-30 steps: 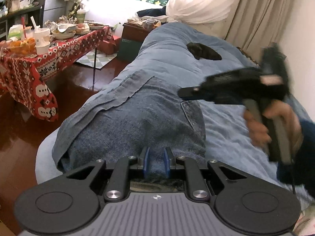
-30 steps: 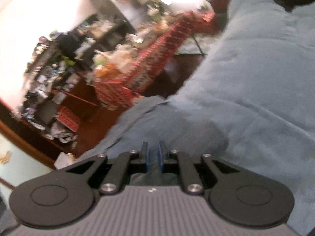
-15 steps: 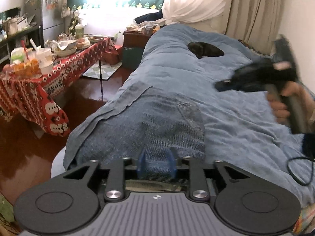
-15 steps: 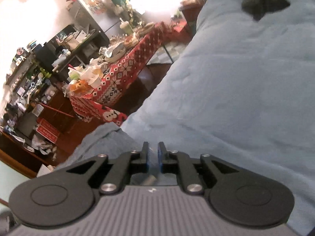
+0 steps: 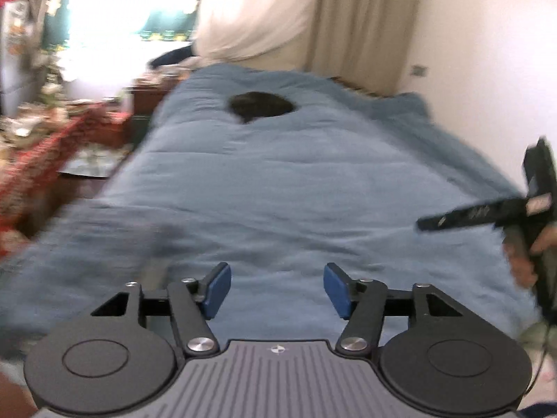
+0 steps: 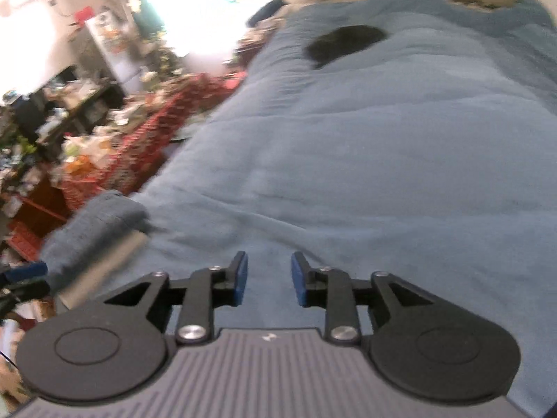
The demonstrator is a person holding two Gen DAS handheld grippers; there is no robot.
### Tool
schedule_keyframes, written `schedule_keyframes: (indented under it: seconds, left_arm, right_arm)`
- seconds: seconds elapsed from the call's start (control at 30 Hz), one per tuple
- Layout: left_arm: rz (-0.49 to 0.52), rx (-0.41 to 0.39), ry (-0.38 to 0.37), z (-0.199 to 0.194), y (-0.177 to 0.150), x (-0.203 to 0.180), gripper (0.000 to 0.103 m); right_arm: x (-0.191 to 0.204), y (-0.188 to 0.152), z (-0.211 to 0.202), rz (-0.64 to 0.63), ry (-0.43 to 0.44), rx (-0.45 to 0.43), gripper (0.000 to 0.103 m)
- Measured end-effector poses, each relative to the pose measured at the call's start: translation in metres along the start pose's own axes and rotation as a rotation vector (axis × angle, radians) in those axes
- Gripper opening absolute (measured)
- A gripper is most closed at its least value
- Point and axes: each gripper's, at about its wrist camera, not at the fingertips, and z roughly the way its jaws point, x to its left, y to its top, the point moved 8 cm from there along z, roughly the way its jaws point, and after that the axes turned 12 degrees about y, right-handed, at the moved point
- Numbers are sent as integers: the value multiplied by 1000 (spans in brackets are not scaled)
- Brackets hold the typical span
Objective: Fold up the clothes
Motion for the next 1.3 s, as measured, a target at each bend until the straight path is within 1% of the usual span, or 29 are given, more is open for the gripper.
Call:
schedule_keyframes:
  seconds: [0.03,0.1,0.13,0.2,0.33,0.43,0.53,0.67,0.73,0.8,0.87,0.93,1.03,1.13,1.2,1.3]
  left_arm:
    - [-11,1,-38,3,-3,-20,60]
    - [-27,31,-91,11,-16,-56,61]
    - [-26,54,-111,17,-23,-75,61]
    - [-29,94,-137,27,-38,-107,61]
    - [-23,182,-165,44,-69,-163,61]
    - [1,177,-143,48,-84,-189,61]
    - [22,159,-133,42,-93,-205,61]
    - [91,140,-65,26,-100,-215,62]
    - [97,126,-53,18,-99,-217,73]
    - [101,120,-42,9,-98,-219,76]
    - [92,116,-25,0,-99,-218,79]
    - [76,117,-3,-7,-98,-216,82]
    - [49,150,37,-16,-97,-209,83]
    - [104,166,53,-28,-93,-207,83]
    - [70,169,49,-38,-89,-202,86]
    - [19,173,44,-53,-82,-195,86]
  right_arm:
    - [-11,-10,-13,-3,-32,3,40]
    - [-32,-31,-37,0,-92,3,58]
    - [-41,-41,-48,10,-122,-2,62]
    - [-57,-61,-68,32,-169,-19,78]
    - [-80,-102,-103,62,-251,-65,93]
    - [-86,-127,-113,92,-294,-93,101]
    - [-85,-148,-124,124,-313,-98,102]
    - [-82,-168,-133,181,-330,-95,102]
    - [-78,-174,-136,203,-326,-85,102]
    - [-72,-178,-141,212,-319,-83,102]
    - [-65,-179,-149,198,-329,-89,102]
    - [-58,-177,-156,180,-356,-90,102]
    - [-44,-174,-172,165,-398,-115,102]
    - [-31,-171,-189,163,-396,-151,102]
    - [-20,-168,-200,161,-401,-170,102]
    - [2,-161,-216,111,-397,-210,102]
